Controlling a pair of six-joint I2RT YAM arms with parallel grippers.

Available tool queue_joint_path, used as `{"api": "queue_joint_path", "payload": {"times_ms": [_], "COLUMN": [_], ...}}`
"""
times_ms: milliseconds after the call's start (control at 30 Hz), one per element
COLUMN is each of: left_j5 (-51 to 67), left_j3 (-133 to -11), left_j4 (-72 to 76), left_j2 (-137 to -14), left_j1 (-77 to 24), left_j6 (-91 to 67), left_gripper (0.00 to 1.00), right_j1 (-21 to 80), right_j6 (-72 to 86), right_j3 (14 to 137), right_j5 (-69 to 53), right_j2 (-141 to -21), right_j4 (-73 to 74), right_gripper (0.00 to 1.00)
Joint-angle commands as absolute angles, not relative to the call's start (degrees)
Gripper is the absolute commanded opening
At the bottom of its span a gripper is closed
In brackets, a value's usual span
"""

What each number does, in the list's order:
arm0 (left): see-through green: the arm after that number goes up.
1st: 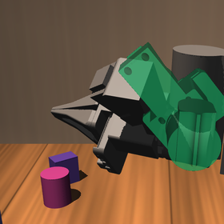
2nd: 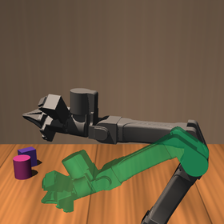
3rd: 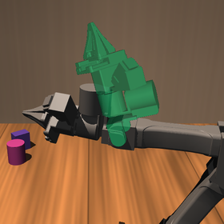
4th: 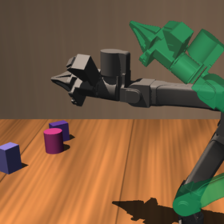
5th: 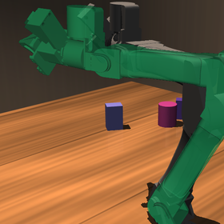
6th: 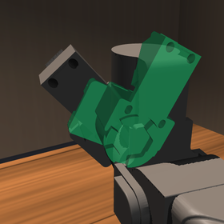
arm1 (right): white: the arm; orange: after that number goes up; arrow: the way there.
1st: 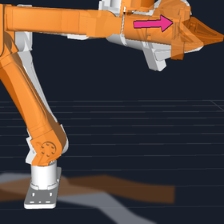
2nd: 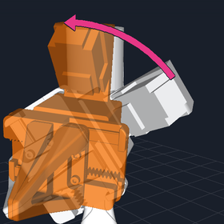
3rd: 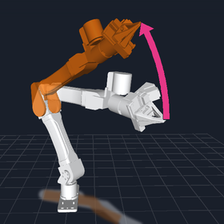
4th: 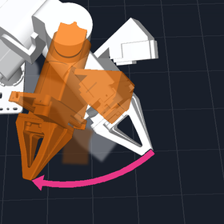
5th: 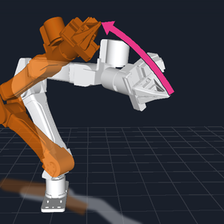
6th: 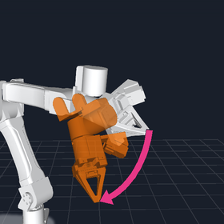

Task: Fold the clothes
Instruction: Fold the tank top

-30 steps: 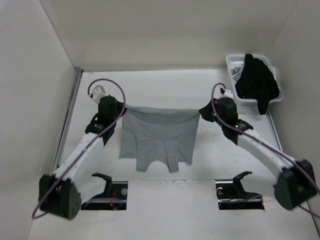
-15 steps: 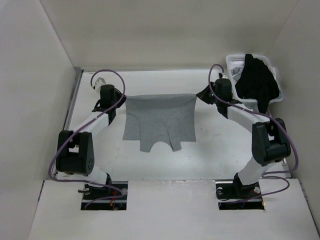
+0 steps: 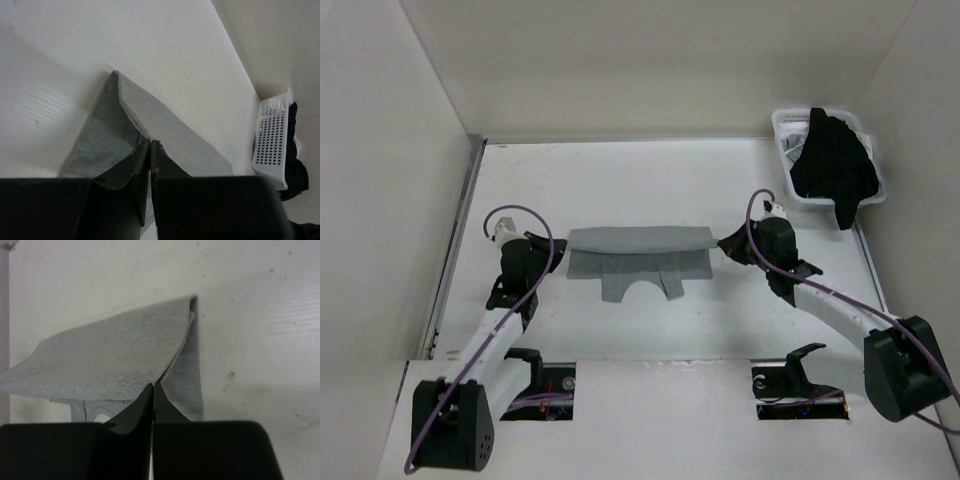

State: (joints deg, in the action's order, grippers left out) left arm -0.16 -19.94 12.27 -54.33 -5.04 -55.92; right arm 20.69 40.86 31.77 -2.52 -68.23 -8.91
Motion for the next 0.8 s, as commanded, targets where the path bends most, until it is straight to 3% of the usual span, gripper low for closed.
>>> {"api": "queue_joint_path", "payload": {"times_ms": [0, 267, 333, 433, 500, 767], "left_j5": [1.3, 1.1, 0.6, 1.0, 1.2, 0.2], "left_j3": [-16.5, -9.0, -7.7, -7.9, -8.6, -11.4], "left_j4": [9.6, 2.4, 2.1, 2.1, 2.3, 6.4], "left_j2": [-46.3, -38.8, -38.9, -39.5, -38.9, -43.8], "left_j1": [-4.4, -3.8, -3.4, -1.3, -0.5, -4.8], "left_j6": [-56.5, -55.5, -55.8, -55.6, -55.5, -55.5], "left_gripper": [0.03, 0.04, 0.11, 0.29, 0.32, 0.27], "right_j1": [21.7, 24.6, 25.0, 25.2, 24.5, 21.4], "right_j6": [41.2, 47.3, 48.3, 48.0, 47.6, 47.8], "right_j3": [28.1, 20.7, 19.9, 19.7, 20.1, 23.6], "right_j5": [-0.2, -0.2, -0.4, 0.0, -0.4, -7.1], "right_j2": [-64.1, -61.8, -62.7, -63.6, -63.5, -77.1], "right_j4": [-8.4, -7.1, -7.4, -7.5, -8.5, -19.1], "right_gripper": [0.01, 0.03, 0.10, 0.33, 0.43, 0.47]}}
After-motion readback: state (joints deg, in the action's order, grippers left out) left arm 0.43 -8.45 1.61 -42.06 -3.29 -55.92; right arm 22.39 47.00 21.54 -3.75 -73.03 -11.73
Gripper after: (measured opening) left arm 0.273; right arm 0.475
